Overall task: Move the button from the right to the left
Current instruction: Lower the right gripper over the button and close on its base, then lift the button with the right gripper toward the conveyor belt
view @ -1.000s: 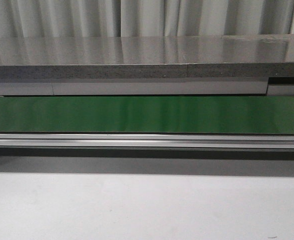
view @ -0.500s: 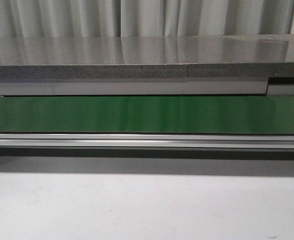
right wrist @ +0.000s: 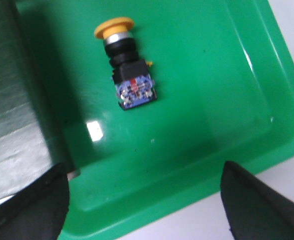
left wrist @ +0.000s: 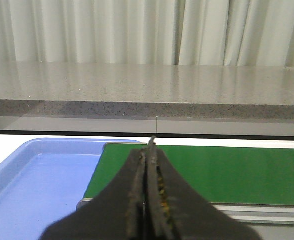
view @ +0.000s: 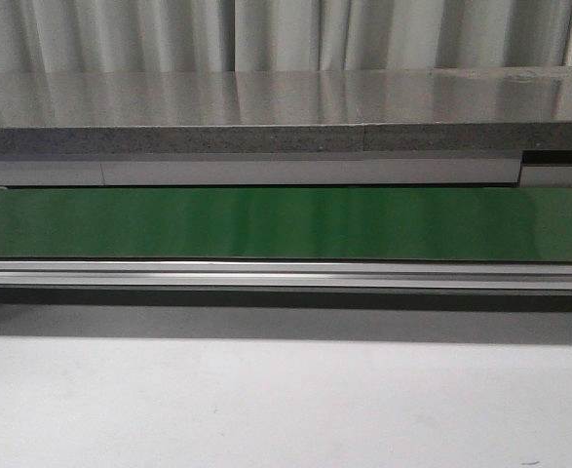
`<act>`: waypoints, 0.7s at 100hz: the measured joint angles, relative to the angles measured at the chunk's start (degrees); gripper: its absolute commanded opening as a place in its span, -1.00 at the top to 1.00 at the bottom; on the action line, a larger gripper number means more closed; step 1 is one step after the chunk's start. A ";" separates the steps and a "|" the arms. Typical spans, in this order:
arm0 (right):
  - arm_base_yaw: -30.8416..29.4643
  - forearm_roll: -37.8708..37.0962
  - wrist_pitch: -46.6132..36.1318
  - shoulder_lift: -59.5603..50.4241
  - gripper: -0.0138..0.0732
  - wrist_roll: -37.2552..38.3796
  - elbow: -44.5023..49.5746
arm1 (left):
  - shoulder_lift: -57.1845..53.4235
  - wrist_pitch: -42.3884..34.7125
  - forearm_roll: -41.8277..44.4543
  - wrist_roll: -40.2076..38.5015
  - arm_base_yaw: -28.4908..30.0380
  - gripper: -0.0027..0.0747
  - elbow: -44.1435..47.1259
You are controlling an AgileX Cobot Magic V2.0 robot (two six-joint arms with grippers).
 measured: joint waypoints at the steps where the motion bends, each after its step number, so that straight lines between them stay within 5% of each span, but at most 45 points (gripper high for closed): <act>1: -0.12 0.00 -0.31 0.23 -0.72 -0.34 0.00 | 0.00 0.00 0.00 0.00 0.00 0.98 0.00; 30: -2.64 6.77 -4.30 10.96 -0.72 -15.93 -4.46 | 0.00 0.00 0.00 0.00 0.00 0.98 0.00; 70: -3.10 13.04 0.47 22.71 -0.72 -19.70 -13.71 | 0.00 0.00 0.00 0.00 0.00 0.98 0.00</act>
